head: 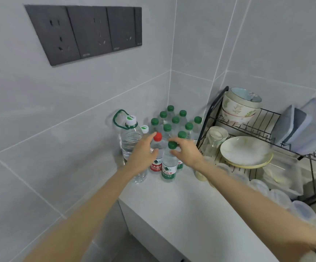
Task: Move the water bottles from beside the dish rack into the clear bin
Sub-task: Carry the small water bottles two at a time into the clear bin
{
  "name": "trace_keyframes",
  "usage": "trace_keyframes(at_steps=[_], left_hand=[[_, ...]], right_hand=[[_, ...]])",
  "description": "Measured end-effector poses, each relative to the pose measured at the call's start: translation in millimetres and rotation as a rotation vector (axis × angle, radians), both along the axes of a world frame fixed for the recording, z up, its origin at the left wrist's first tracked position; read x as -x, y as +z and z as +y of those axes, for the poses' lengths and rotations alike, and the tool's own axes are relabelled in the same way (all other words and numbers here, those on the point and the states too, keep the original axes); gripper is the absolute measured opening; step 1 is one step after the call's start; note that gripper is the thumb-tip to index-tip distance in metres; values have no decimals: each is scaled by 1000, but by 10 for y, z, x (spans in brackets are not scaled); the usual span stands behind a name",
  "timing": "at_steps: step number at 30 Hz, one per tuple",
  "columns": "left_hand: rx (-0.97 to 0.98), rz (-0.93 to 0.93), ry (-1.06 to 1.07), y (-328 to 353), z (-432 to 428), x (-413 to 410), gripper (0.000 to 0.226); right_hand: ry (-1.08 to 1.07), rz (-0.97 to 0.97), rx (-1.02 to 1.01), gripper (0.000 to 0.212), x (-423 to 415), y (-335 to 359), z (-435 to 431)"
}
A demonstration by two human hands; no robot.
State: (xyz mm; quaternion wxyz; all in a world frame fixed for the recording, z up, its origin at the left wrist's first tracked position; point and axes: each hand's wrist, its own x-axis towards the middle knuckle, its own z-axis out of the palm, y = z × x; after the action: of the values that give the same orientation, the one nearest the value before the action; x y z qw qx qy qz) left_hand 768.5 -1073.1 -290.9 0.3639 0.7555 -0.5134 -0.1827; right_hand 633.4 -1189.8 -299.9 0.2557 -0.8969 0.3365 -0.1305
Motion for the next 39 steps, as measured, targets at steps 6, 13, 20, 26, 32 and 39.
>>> trace_keyframes(at_steps=[6, 13, 20, 26, 32, 39], left_hand=[[-59, -54, -2, -234, -411, -31, 65], [-57, 68, 92, -455, -720, -59, 69], [138, 83, 66, -545, -695, -14, 48], [150, 194, -26, -612, -536, 172, 49], [116, 196, -121, -673, -527, 493, 44], [149, 232, -159, -783, -500, 533, 41]], right_hand=[[41, -76, -6, 36, 34, -172, -202], [7, -92, -22, 40, 363, -216, -316], [-34, -93, -81, 41, 719, -205, -335], [-61, -123, -89, 40, 967, -156, -325], [-61, -124, -98, 41, 1140, -238, -290], [-139, -289, -186, 43, 1189, -448, -185]])
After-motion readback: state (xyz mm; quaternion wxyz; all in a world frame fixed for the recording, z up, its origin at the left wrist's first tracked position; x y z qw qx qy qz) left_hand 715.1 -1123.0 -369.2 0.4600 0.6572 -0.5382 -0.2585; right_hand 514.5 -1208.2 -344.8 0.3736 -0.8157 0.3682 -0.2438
